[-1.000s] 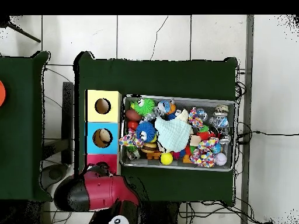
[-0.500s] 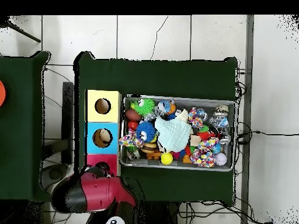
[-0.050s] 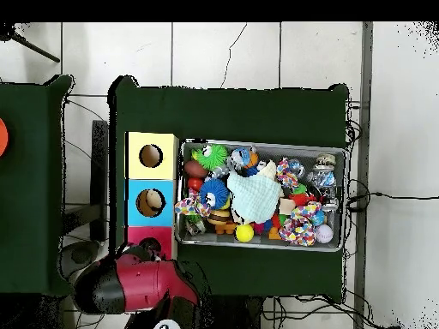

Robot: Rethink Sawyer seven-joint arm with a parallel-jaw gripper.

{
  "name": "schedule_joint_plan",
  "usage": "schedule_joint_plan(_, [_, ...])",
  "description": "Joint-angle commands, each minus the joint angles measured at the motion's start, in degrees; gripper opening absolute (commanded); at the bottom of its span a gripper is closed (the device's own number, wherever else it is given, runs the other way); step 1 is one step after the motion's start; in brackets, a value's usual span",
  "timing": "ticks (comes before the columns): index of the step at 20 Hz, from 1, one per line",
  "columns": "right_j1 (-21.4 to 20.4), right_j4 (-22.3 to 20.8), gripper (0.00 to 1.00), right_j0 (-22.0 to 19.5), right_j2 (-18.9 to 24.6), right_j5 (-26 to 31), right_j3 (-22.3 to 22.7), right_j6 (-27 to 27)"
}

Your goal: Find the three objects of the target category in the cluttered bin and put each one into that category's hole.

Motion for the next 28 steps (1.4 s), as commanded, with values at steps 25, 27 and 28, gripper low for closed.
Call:
schedule_joint_plan(25, [1.12,-2.20,1.00,-0.41,2.17,-0.10,-7.09,3.55])
schedule_joint_plan(27, [1.16,-2.26,1.00,-0.07,1.57,0.61,-7.14,3.69])
schedule_joint_plan(28, [0.90,-2.35,1.00,0.96,0.18,1.62,-7.39,4.19])
